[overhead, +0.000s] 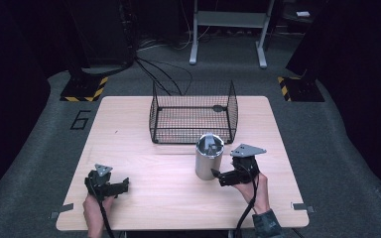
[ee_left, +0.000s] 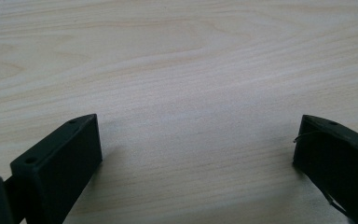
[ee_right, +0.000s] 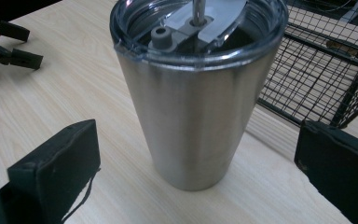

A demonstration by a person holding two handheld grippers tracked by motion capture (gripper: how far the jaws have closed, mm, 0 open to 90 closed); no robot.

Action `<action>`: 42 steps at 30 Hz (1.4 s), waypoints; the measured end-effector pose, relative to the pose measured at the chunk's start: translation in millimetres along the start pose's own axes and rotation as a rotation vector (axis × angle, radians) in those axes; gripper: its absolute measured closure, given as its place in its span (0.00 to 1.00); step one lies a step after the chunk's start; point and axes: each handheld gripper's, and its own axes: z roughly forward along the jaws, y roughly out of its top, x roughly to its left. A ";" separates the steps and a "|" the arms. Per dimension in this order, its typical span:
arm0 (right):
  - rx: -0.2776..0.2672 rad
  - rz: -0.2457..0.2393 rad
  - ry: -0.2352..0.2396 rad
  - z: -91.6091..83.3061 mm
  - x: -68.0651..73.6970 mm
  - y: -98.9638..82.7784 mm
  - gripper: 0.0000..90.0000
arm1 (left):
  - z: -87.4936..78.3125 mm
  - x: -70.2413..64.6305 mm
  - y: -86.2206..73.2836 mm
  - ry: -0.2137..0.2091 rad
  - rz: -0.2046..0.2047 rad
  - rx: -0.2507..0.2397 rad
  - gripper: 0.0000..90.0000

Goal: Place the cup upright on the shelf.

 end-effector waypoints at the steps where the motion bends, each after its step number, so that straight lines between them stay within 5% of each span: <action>1: 0.003 0.005 0.001 1.7 0.3 1.4 0.00 | 0.0 0.0 0.0 -0.001 -0.001 0.000 0.01; 20: -0.074 0.010 0.013 26.3 -2.1 20.0 0.00 | 0.0 -0.1 0.0 0.000 -0.001 0.000 0.01; 42: -0.101 0.032 0.008 49.0 -0.8 28.1 0.00 | 0.1 -0.1 0.0 0.001 0.001 -0.002 0.01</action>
